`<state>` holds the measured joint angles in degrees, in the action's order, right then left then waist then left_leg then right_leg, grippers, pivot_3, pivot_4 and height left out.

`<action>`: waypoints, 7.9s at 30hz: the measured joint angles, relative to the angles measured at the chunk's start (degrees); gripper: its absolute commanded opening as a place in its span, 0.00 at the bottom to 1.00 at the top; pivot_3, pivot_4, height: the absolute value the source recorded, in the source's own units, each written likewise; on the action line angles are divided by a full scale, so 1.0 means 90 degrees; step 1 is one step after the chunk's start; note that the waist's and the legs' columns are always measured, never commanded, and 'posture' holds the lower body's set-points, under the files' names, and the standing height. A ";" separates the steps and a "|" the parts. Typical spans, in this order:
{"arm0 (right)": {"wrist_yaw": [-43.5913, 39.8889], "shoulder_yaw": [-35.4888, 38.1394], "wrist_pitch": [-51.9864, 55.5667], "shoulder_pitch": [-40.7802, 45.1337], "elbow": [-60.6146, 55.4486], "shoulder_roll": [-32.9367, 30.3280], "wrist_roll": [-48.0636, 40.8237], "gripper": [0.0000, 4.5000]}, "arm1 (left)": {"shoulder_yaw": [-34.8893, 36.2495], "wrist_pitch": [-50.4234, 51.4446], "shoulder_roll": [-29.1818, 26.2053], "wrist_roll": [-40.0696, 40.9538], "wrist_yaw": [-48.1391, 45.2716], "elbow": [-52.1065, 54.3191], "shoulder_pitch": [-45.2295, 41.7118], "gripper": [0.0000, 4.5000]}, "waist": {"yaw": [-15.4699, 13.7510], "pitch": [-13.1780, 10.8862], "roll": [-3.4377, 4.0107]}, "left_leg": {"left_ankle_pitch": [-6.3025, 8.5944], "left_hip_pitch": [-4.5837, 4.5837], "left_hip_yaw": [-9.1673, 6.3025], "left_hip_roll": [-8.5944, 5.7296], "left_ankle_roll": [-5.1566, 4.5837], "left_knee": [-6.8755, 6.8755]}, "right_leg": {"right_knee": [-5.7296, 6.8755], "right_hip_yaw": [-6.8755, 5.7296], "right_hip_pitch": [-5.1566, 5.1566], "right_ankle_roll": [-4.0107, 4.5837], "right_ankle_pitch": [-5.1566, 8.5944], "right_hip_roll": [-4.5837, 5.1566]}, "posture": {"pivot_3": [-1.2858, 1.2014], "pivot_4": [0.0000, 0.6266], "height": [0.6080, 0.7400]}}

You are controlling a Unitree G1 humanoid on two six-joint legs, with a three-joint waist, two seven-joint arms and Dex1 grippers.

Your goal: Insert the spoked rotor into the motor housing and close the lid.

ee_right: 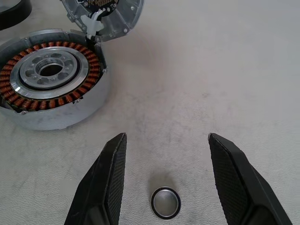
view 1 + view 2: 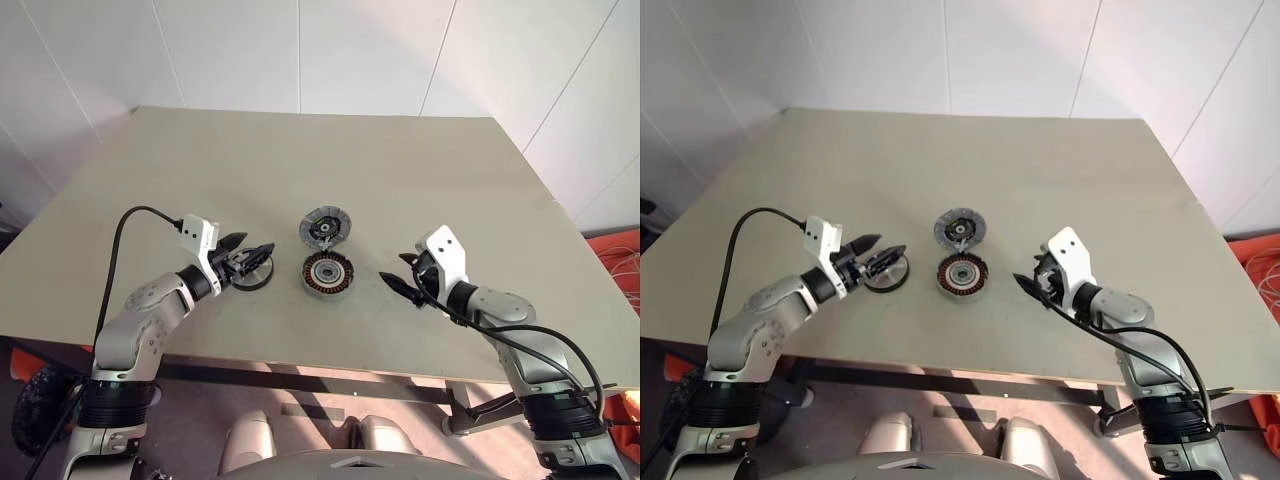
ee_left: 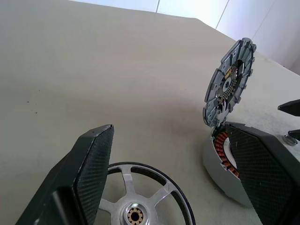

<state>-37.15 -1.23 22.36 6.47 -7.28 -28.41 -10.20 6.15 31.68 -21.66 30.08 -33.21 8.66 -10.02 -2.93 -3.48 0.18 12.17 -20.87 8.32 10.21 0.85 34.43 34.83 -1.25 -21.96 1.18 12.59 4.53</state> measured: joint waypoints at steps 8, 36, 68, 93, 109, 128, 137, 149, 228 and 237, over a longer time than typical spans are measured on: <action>-0.0033 0.0163 -0.0071 -0.0043 0.0001 0.0184 -0.0318 0.69 | 0.0001 -0.0016 0.0024 -0.0009 0.0004 -0.0009 0.0000 0.91 | 0.0002 0.0000 0.0000 | 0.0000 -0.0001 0.0000 0.0000 -0.0001 0.0000 | -0.0001 0.0000 0.0000 0.0000 0.0000 0.0000 | 0.52 0.00 1.00; -0.0218 0.0105 0.0070 -0.0464 0.0273 -0.0157 -0.0123 0.60 | 0.0022 -0.0208 0.0024 -0.0041 -0.0115 -0.0210 0.0128 0.92 | 0.0005 0.0000 0.0000 | 0.0001 0.0000 0.0001 0.0001 -0.0001 0.0000 | -0.0002 0.0000 0.0001 0.0000 0.0000 0.0000 | 0.52 0.00 1.00; 0.0312 -0.0726 0.0841 0.0934 0.0079 0.0811 -0.0071 0.12 | 0.0057 0.0159 0.0017 0.0002 0.0219 -0.0098 -0.0132 0.92 | -0.0002 0.0002 0.0001 | -0.0015 -0.0009 0.0003 0.0012 0.0026 0.0000 | 0.0003 -0.0002 -0.0011 0.0007 0.0001 -0.0010 | 0.52 0.00 1.00; 0.0419 -0.1218 0.1808 0.1228 -0.0381 0.1073 0.0110 0.12 | 0.0169 0.1004 0.0024 0.0166 0.0932 0.0592 -0.0103 0.92 | 0.0006 0.0002 0.0001 | -0.0021 -0.0007 0.0002 0.0014 0.0038 0.0000 | 0.0006 -0.0002 -0.0011 0.0007 0.0001 -0.0011 | 0.52 0.00 1.00; 0.0539 -0.1333 0.2038 0.1165 -0.0548 0.1133 0.0109 0.12 | 0.0214 0.0991 -0.0022 0.0163 0.0911 0.0614 0.0076 0.92 | 0.0006 0.0002 0.0001 | -0.0022 -0.0007 0.0002 0.0014 0.0040 -0.0001 | 0.0006 -0.0002 -0.0012 0.0006 0.0001 -0.0012 | 0.52 0.00 1.00; 0.0671 -0.1444 0.2177 0.1015 -0.0586 0.1380 0.0082 0.12 | 0.0237 0.0981 -0.0075 0.0149 0.0856 0.0613 0.0102 0.92 | 0.0006 0.0002 0.0001 | -0.0022 -0.0006 0.0002 0.0014 0.0041 -0.0001 | 0.0006 -0.0002 -0.0012 0.0006 0.0001 -0.0012 | 0.52 0.00 1.00; 0.0675 -0.1444 0.2237 0.0987 -0.0685 0.1434 0.0012 0.12 | 0.0238 0.0981 -0.0075 0.0142 0.0857 0.0613 0.0102 0.92 | 0.0007 0.0002 0.0001 | -0.0023 -0.0006 0.0002 0.0014 0.0042 -0.0001 | 0.0006 -0.0002 -0.0011 0.0006 0.0001 -0.0012 | 0.52 0.00 1.00; 0.0654 -0.1444 0.2235 0.1045 -0.0670 0.1498 -0.0016 0.58 | 0.0292 0.0982 -0.0089 0.0140 0.0892 0.0642 0.0104 0.92 | 0.0007 0.0002 0.0001 | -0.0023 -0.0006 0.0001 0.0014 0.0042 -0.0001 | 0.0007 -0.0002 -0.0012 0.0006 0.0001 -0.0012 | 0.52 0.00 1.00; 0.0469 -0.1639 0.2788 0.1668 -0.0499 0.0943 -0.0055 0.01 | 0.0330 0.0985 -0.0068 0.0137 0.1022 0.0746 0.0136 0.92 | 0.0003 0.0002 0.0001 | -0.0025 -0.0004 0.0001 0.0014 0.0047 -0.0001 | 0.0013 -0.0002 -0.0011 0.0006 0.0000 -0.0012 | 0.52 0.00 1.00; 0.0381 -0.1328 0.3240 0.1922 -0.0987 0.1015 -0.0456 0.01 | 0.0328 0.0985 -0.0058 0.0137 0.1021 0.0746 0.0123 0.92 | 0.0000 0.0002 0.0001 | -0.0026 0.0000 0.0001 0.0015 0.0048 -0.0001 | 0.0018 -0.0002 -0.0011 0.0007 0.0000 -0.0013 | 0.52 0.00 1.00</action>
<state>-33.72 -13.18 51.52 23.77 -16.17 -19.27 -14.30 9.10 40.55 -22.18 31.31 -24.02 15.37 -8.91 -2.93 -3.46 0.19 11.93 -20.88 8.32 10.35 1.28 34.42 34.99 -1.27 -22.06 1.24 12.59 4.41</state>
